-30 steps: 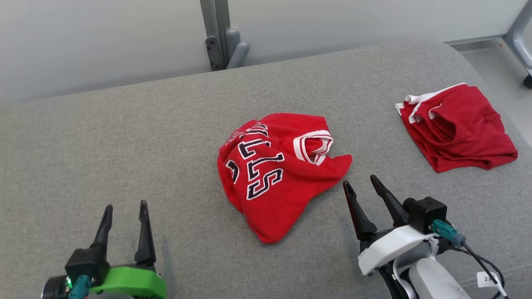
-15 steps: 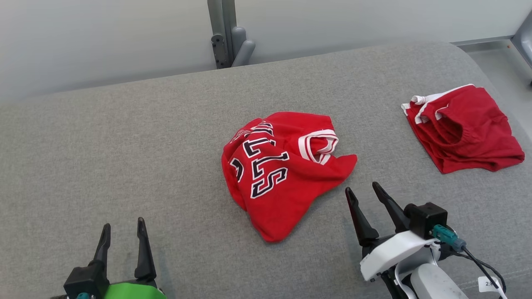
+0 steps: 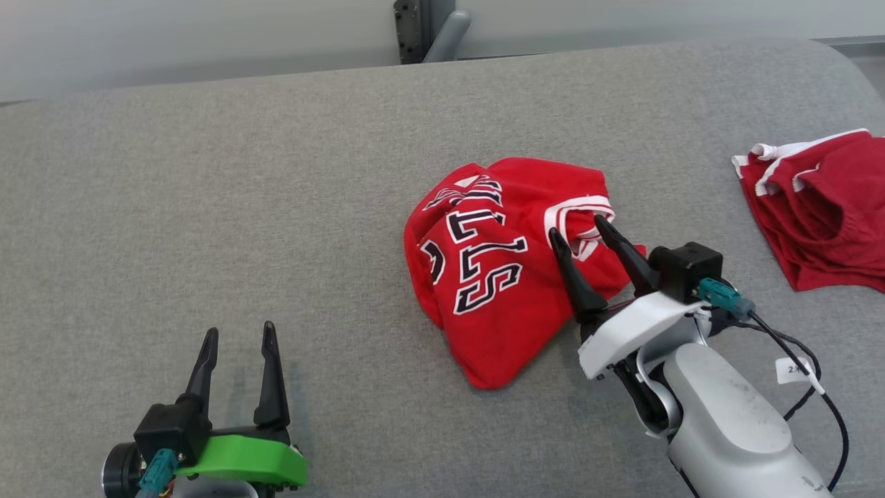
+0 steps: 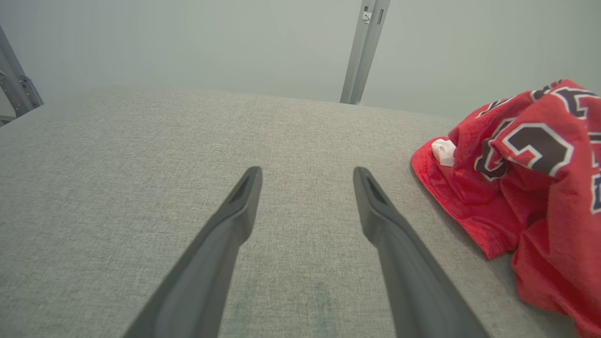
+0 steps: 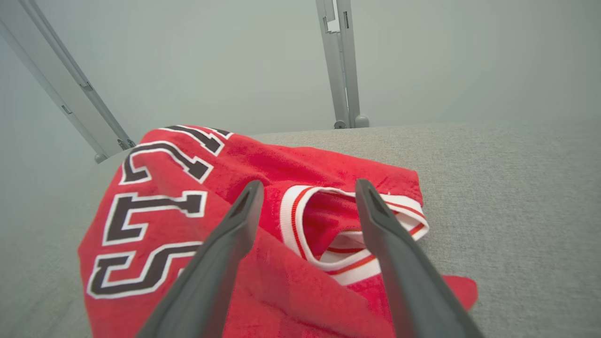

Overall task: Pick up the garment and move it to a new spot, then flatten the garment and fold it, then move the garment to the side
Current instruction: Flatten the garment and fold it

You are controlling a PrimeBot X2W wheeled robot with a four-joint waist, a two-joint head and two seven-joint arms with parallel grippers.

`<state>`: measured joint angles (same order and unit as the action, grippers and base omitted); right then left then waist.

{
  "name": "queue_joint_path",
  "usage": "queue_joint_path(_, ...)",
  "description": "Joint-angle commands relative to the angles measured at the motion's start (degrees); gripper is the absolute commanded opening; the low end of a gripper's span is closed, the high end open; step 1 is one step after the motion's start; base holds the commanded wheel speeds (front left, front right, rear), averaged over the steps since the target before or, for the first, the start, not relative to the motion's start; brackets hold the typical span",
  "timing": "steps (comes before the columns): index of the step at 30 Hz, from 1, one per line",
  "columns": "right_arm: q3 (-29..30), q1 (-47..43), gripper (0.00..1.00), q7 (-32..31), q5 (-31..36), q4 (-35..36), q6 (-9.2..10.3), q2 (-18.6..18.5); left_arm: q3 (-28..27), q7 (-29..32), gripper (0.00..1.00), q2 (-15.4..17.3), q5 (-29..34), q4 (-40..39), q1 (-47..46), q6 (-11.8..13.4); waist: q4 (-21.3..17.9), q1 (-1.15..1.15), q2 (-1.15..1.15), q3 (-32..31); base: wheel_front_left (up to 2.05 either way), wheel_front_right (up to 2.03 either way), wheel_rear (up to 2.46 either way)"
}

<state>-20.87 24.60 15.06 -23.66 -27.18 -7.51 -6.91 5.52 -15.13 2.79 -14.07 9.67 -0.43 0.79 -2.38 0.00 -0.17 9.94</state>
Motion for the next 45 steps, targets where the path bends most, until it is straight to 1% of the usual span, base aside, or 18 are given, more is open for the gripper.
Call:
queue_joint_path(1, -1.32, 2.20, 1.00, 0.15, -1.02, -2.31, 0.04, -0.70, 0.35, -0.01, 1.00, 0.20, -0.25, -0.28, -1.46, 0.07, 3.27, 0.00, 0.17, 2.82, 0.00, 0.00, 0.00)
queue_joint_path(5, -2.01, 3.26, 1.00, 0.14, -3.32, -4.69, 0.03, -0.63, 1.06, -0.01, 1.00, 0.22, -0.81, -0.98, -1.81, 0.41, 5.18, 0.00, 0.17, 3.59, 0.00, 0.00, 0.00)
queue_joint_path(6, -2.15, 3.14, 0.80, 0.15, -3.76, -4.73, 0.03, -0.71, 1.25, -0.01, 1.00, 0.20, -0.92, -1.09, -1.90, 0.44, 5.52, 0.00, 0.17, 3.78, 0.00, 0.00, 0.00)
queue_joint_path(8, -2.59, 2.91, 0.02, 0.15, -4.26, -4.39, 0.03, -1.06, 1.41, -0.01, 1.00, 0.21, -0.98, -1.17, -1.99, 0.45, 5.90, 0.00, 0.17, 3.97, 0.00, 0.00, 0.00)
queue_joint_path(9, -2.63, 2.84, 0.00, 0.15, -4.58, -3.67, 0.03, -1.14, 1.49, -0.01, 1.00, 0.20, -0.97, -1.20, -1.97, 0.48, 6.04, 0.00, 0.17, 3.99, 0.00, 0.00, 0.00)
queue_joint_path(11, -2.44, 2.86, 0.00, 0.15, -4.66, -2.81, 0.03, -1.30, 1.59, -0.01, 1.00, 0.20, -0.99, -1.23, -1.94, 0.51, 6.15, 0.00, 0.17, 4.00, 0.00, 0.00, 0.00)
queue_joint_path(16, -3.47, 4.40, 0.00, 0.15, -4.81, 5.26, 0.03, -1.93, 2.59, -0.01, 1.00, 0.20, -1.37, -1.25, -1.86, -0.10, 6.54, 0.00, 0.17, 3.74, 0.00, 0.00, 0.00)
queue_joint_path(20, -8.38, 7.59, 0.00, 0.15, -7.00, 13.51, 0.02, -0.76, 3.76, -0.01, 1.00, 0.21, -1.80, -0.65, -1.66, -0.22, 7.38, 0.00, 0.17, 2.57, 0.00, 0.00, 0.00)
queue_joint_path(24, -14.04, 11.97, 0.00, 0.15, -11.28, 21.23, 0.02, 0.79, 4.89, -0.01, 1.00, 0.20, -2.35, -0.23, -1.54, -0.38, 9.14, 0.00, 0.17, 0.97, 0.00, 0.00, 0.00)
queue_joint_path(28, -15.80, 15.08, 0.00, 0.14, -15.59, 25.75, 0.02, 1.84, 4.77, -0.01, 1.00, 0.20, -2.62, -0.14, -0.42, -0.02, 11.14, 0.00, 0.17, 0.00, 0.00, 0.00, 0.00)
queue_joint_path(30, -14.91, 15.99, 0.00, 0.06, -15.38, 23.80, 0.03, 1.10, 4.66, -0.01, 1.00, 0.20, -2.72, -0.11, -0.01, 0.16, 12.16, 0.00, 0.17, -0.04, 0.00, 0.00, 0.00)
queue_joint_path(33, -11.53, 15.48, 0.00, -0.90, -13.90, 16.12, 0.03, -0.55, 5.27, -0.01, 1.00, 0.18, -2.98, -0.23, -0.14, 0.09, 13.81, 0.00, 0.17, 0.75, 0.00, 0.00, 0.00)
queue_joint_path(35, -8.72, 14.92, 0.00, -1.02, -12.94, 8.84, 0.03, -1.45, 5.67, 0.00, 1.00, 0.20, -3.31, -0.22, -0.58, 0.12, 14.79, 0.00, 0.17, 1.60, 0.00, 0.00, 0.00)
queue_joint_path(39, -3.71, 17.00, 0.00, -0.63, -7.83, -7.35, 0.02, -4.49, 7.09, 0.00, 1.00, 0.16, -3.67, 0.03, -2.27, 0.05, 16.29, 0.00, 0.17, 3.71, 0.00, 0.00, 0.00)
queue_joint_path(40, -2.46, 17.83, 0.02, -0.42, -7.48, -10.86, 0.03, -4.45, 7.44, -0.01, 1.00, 0.18, -3.60, 0.21, -2.55, -0.02, 16.54, 0.00, 0.17, 4.13, 0.00, 0.00, 0.00)
queue_joint_path(41, -1.45, 18.60, 0.35, -0.30, -6.25, -14.31, 0.01, -4.80, 7.83, -0.01, 1.00, 0.19, -3.55, 0.20, -2.87, 0.03, 16.70, 0.00, 0.17, 4.53, 0.00, 0.00, 0.00)
queue_joint_path(42, -0.43, 19.20, 1.00, -0.29, -5.48, -17.99, 0.01, -5.17, 8.17, -0.01, 1.00, 0.19, -3.43, 0.27, -3.23, 0.06, 16.78, 0.00, 0.17, 4.79, 0.00, 0.00, 0.00)
queue_joint_path(45, 2.13, 21.76, 1.00, -0.04, -3.63, -25.44, 0.03, -6.20, 8.85, -0.01, 1.00, 0.18, -2.85, 0.48, -4.43, 0.01, 16.65, 0.00, 0.17, 5.21, 0.00, 0.00, 0.00)
